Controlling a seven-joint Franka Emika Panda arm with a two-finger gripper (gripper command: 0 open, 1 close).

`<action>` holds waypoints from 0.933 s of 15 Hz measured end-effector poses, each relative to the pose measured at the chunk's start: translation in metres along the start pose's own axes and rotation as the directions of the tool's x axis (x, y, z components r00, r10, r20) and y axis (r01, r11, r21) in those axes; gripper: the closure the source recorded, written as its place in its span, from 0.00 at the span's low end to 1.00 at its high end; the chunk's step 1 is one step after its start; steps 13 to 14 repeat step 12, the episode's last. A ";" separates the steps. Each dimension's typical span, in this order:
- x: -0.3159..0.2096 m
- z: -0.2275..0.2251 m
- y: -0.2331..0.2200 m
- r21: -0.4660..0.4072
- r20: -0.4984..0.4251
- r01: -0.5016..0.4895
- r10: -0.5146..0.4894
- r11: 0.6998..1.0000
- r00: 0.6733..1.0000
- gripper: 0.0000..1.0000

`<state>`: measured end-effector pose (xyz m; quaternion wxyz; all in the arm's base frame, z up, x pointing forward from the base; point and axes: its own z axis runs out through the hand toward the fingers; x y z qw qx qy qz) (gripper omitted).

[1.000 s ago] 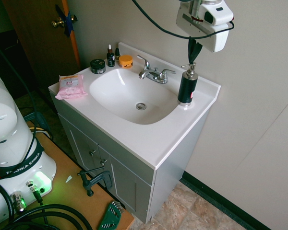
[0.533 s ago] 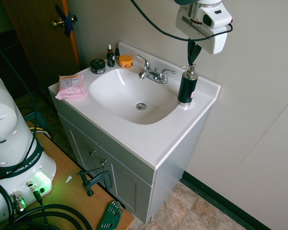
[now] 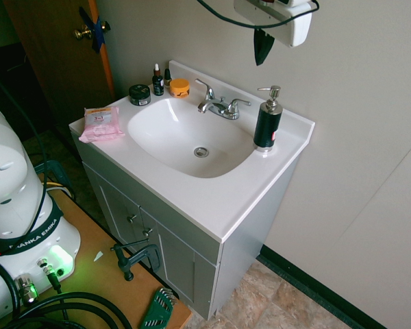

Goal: Sanitize yourself

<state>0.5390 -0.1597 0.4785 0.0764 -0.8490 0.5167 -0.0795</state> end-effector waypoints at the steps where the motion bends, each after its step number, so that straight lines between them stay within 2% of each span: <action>1: -0.011 0.000 0.000 -0.003 0.007 0.020 -0.020 1.000 1.000 0.00; 10: -0.095 0.051 0.029 -0.080 0.072 0.128 -0.122 0.989 0.990 0.00; 14: -0.107 0.062 0.037 -0.094 0.083 0.141 -0.133 0.986 0.988 0.00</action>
